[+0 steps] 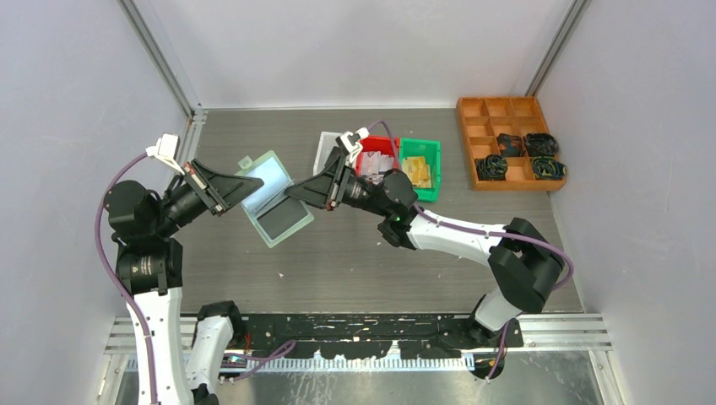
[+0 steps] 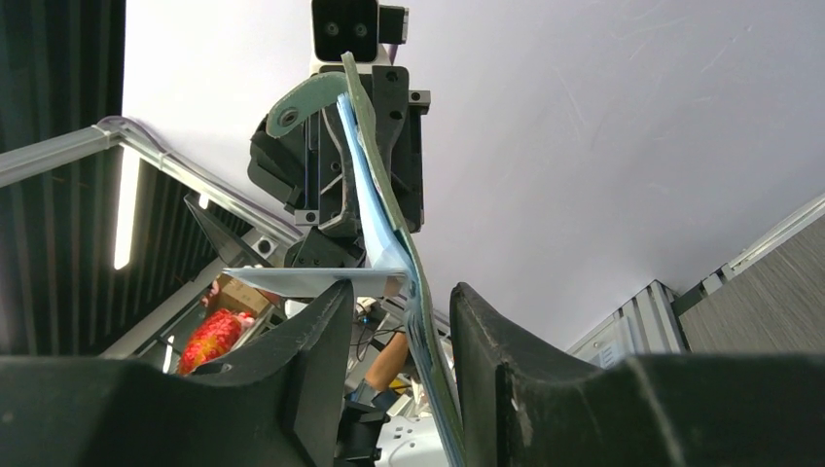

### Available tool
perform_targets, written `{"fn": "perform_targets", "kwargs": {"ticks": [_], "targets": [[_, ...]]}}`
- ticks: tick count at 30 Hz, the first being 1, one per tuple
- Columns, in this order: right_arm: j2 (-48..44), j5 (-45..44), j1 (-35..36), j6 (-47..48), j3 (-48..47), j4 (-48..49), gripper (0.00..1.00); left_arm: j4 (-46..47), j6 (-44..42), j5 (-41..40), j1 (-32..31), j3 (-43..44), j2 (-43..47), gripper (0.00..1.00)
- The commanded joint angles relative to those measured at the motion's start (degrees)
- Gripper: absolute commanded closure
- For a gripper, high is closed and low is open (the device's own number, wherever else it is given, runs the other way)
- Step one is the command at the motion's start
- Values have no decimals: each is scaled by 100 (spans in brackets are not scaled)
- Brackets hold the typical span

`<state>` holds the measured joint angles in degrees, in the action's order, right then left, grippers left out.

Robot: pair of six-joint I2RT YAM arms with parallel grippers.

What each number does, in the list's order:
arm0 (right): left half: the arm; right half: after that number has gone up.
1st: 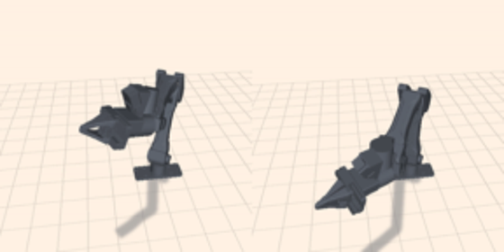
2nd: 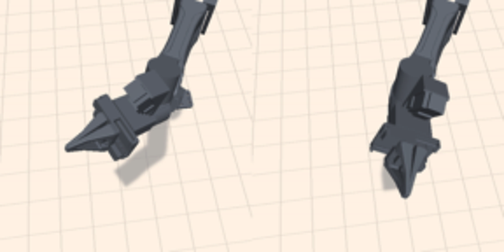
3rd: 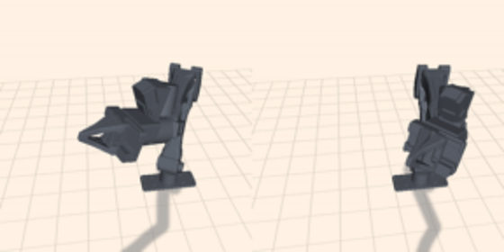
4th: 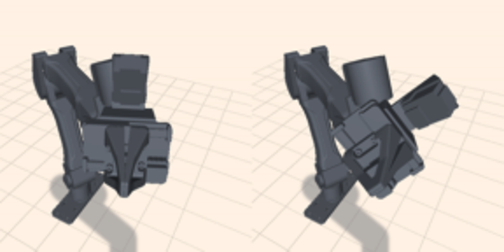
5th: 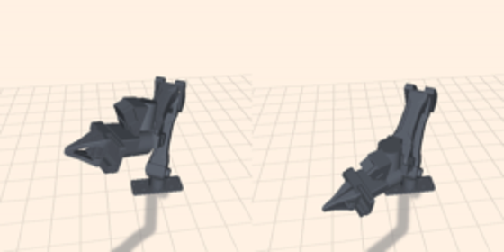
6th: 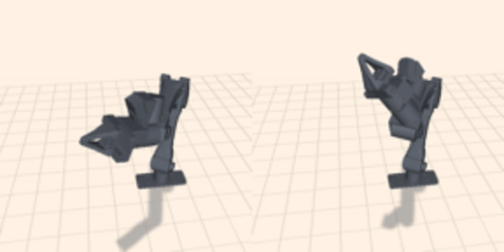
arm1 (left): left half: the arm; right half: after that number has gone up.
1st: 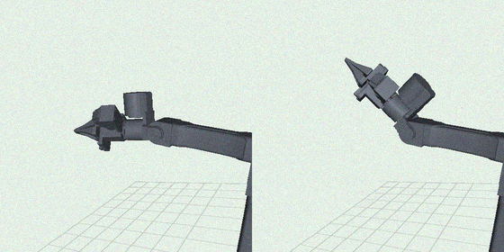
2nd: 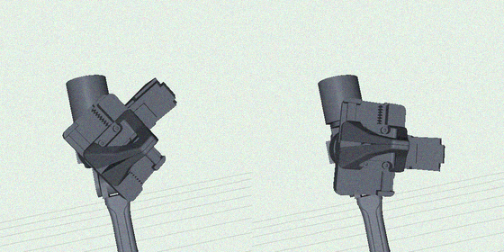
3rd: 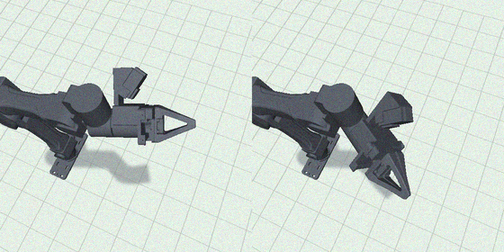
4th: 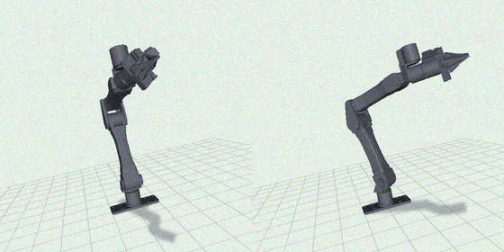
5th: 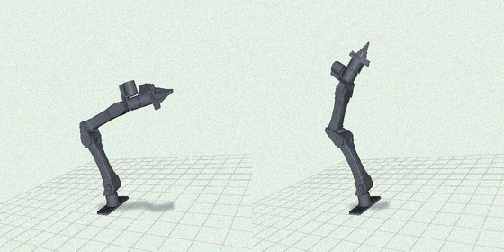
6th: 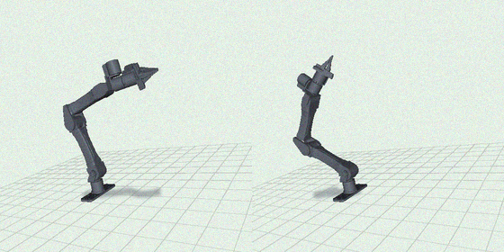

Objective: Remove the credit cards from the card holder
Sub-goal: Remove the credit card from the card holder.

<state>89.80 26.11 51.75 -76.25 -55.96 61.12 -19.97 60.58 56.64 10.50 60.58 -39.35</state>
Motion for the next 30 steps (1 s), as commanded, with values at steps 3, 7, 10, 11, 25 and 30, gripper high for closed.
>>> {"fn": "perform_targets", "kwargs": {"ticks": [3, 7, 10, 11, 25, 30], "targets": [[-117, 237, 124, 114, -357, 210, 53, 336, -90, 141, -16, -39, 41, 100], [26, 338, 144, -114, -440, 511, 57, 283, -183, 156, -18, -33, 72, 100], [187, 322, 142, -340, -507, 775, 67, 224, -240, 181, -20, -50, 104, 100], [235, 331, 142, -411, -550, 831, 70, 222, -247, 188, -16, -68, 121, 100], [125, 370, 121, -302, 219, 1639, 90, 291, -47, 230, -20, 115, -41, 83], [192, 439, 104, -290, 383, 2027, 94, 714, 385, 377, -18, 152, -153, 71]]}}
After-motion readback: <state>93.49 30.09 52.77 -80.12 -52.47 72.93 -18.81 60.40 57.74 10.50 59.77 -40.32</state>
